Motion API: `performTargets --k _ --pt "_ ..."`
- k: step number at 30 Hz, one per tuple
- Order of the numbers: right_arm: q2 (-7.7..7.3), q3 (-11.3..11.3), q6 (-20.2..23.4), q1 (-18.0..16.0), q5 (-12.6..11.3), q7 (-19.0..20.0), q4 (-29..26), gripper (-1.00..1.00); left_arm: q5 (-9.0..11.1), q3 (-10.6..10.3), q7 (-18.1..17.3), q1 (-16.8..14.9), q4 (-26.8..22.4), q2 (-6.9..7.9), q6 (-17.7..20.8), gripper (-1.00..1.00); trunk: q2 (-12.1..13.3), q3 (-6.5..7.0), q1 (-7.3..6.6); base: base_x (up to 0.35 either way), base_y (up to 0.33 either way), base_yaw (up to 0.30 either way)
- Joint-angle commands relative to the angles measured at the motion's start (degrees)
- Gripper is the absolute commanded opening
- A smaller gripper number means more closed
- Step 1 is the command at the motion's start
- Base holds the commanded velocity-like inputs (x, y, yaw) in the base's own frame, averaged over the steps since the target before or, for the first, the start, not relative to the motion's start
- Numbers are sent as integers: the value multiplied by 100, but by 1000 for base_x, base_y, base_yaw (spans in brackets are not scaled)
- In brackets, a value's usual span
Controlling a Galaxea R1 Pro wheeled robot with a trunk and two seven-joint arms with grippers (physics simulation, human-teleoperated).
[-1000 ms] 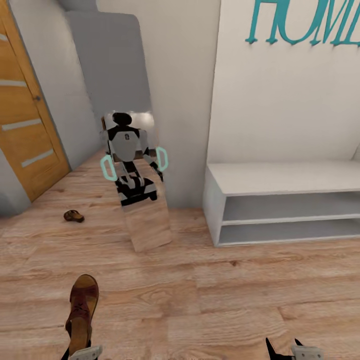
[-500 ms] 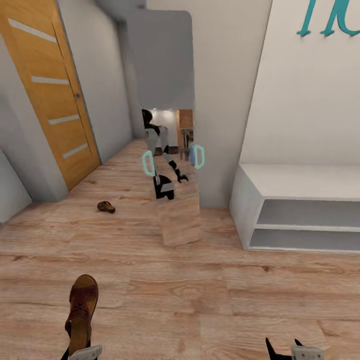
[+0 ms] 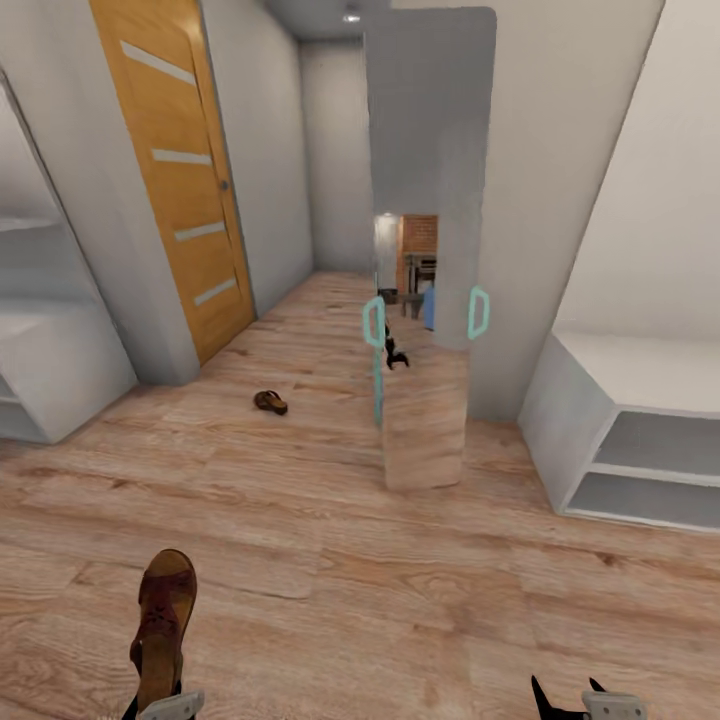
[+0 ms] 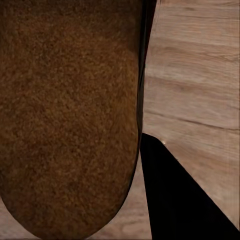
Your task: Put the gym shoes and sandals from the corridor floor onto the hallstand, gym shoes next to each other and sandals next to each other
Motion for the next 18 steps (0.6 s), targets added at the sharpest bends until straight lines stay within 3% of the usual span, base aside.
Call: performTargets --k 1,18 --pt "4 -48 -23 -7 29 52 -3 100 -12 -3 16 -4 5 1 -11 -100 -2 -10 -1 0 307 239" --pt "4 -48 -23 -7 31 54 -3 100 -12 -3 16 -4 0 7 -11 -100 -2 -91 -1 0 307 239"
